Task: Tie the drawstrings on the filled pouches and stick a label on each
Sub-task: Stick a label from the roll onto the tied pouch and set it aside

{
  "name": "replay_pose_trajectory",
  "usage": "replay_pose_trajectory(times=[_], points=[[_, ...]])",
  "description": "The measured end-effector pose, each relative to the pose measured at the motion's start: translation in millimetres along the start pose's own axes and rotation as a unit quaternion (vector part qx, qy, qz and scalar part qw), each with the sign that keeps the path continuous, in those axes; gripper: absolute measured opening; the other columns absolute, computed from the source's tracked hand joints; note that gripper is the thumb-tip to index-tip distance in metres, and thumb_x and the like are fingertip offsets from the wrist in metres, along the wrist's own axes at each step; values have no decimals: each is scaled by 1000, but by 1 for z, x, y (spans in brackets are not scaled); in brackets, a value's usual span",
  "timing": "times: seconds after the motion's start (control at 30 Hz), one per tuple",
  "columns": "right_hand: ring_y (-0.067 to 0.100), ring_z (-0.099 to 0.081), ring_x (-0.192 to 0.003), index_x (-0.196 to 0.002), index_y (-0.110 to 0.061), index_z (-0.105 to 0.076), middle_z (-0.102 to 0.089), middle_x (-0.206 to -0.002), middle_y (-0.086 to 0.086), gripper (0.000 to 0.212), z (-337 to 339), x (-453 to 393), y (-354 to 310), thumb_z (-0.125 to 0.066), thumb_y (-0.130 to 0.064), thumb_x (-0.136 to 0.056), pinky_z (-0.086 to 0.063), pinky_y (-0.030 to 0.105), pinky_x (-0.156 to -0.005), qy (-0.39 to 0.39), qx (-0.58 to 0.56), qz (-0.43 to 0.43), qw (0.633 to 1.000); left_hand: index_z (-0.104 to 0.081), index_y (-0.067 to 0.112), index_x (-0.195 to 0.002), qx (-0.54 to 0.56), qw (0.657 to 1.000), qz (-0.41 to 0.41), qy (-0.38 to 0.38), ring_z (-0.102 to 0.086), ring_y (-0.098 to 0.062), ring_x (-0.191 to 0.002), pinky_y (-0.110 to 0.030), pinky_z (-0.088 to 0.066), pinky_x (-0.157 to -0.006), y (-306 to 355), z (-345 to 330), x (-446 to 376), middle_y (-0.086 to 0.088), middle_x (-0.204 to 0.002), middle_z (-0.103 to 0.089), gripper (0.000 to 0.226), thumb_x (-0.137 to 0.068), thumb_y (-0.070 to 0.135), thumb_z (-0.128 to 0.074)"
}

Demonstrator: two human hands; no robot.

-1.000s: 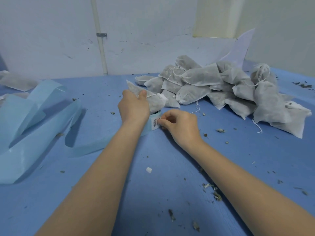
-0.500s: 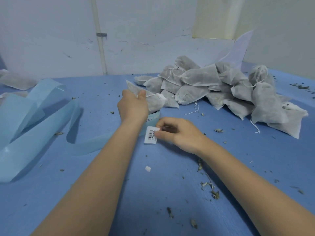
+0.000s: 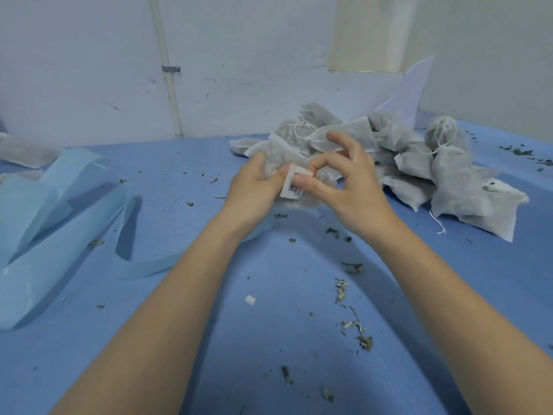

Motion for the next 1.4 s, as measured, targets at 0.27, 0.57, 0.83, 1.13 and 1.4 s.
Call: replay_pose_trajectory(times=[0.27,0.57,0.83,1.13,1.4], points=[[-3,-54,-100,-73,-25,-59,-48,-134,-10,18,5,-3,12,-75,-26,-81,-37,8,-89,1,-29,-15,999,-62,5,-110,113,990,26,-75,-64,-19,-90,-35,-49,-83,3,-13,5,-8,-99,-68,23,-95,19,-52],[5,-66,-86,-103,-28,-56,-70,-89,-9,34,9,0,23,-77,-36,-78,-49,16,-66,51,-184,-91,977,-58,4,-114,78,989,1,-127,-64,-32,-103,-50,-49,-94,6,-18,10,-17,-109,-67,57,-59,9,-69],[14,-69,-80,-82,-21,-75,-74,-81,-1,6,6,0,24,-76,-27,-80,-56,33,-78,79,-229,-95,966,-65,9,-96,121,987,2,-104,-67,-25,-85,-34,-53,-71,4,-21,5,-10,-89,-71,36,-60,7,-68],[13,-64,-97,-126,-37,-44,-56,-113,-2,62,-6,7,29,-79,-23,-77,-57,23,-74,26,-205,-133,969,-67,14,-78,147,986,68,49,-67,-31,-81,-54,-54,-82,-8,-13,2,-9,-80,-69,11,-82,24,-66],[15,-61,-65,-91,-21,-47,-59,-91,5,35,-36,9,18,-73,-3,-76,-51,25,-58,115,-332,-216,911,-65,6,-96,210,964,134,94,-71,-31,-80,-39,-59,-66,-14,7,24,-16,-91,-71,26,-88,30,-60]])
Point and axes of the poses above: each hand's wrist, its own x-axis away from the middle knuckle, its own z-axis out of the back of the hand, y = z × x, the point moved 6 cm from there along -x, towards the middle knuckle
